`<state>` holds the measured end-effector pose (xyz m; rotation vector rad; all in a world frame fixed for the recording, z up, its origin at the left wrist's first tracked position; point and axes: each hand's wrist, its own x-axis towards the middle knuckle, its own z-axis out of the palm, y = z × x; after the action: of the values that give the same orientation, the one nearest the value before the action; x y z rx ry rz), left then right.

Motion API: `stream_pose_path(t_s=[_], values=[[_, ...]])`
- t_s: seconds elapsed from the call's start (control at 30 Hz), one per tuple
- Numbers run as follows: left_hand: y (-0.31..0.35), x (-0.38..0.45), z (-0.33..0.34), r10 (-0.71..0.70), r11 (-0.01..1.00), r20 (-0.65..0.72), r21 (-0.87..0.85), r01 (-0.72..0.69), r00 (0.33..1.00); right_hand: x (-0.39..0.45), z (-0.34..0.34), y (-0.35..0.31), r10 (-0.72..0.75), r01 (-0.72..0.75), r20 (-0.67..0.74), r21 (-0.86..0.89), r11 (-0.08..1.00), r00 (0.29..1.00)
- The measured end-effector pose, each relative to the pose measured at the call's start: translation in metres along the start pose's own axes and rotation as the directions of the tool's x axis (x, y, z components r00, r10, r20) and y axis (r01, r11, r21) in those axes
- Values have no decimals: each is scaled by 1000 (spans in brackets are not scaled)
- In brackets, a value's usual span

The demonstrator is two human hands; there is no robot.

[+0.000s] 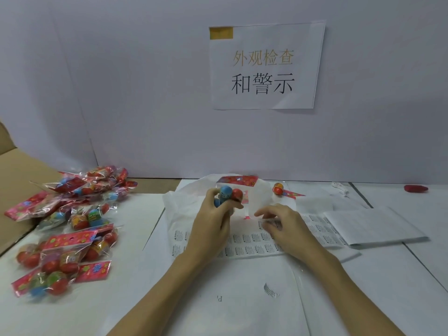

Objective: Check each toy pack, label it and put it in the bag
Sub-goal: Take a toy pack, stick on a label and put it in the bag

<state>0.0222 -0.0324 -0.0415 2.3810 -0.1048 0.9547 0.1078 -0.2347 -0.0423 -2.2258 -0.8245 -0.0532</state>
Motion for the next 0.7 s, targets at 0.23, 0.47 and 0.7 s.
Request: stream_pose_path(t_s=[0.23, 0.47, 0.7], values=[[-4, -4, 7, 14, 998, 185, 55, -24, 983, 0, 7, -6, -11, 12, -16, 89, 996, 1000], [-9, -3, 6, 49, 995, 150, 77, -61, 988, 2, 9, -5, -37, 37, -3, 120, 992, 999], [-12, -1, 2, 61, 993, 202, 89, -81, 977, 3, -2, 1, -30, 18, 75, 164, 986, 997]])
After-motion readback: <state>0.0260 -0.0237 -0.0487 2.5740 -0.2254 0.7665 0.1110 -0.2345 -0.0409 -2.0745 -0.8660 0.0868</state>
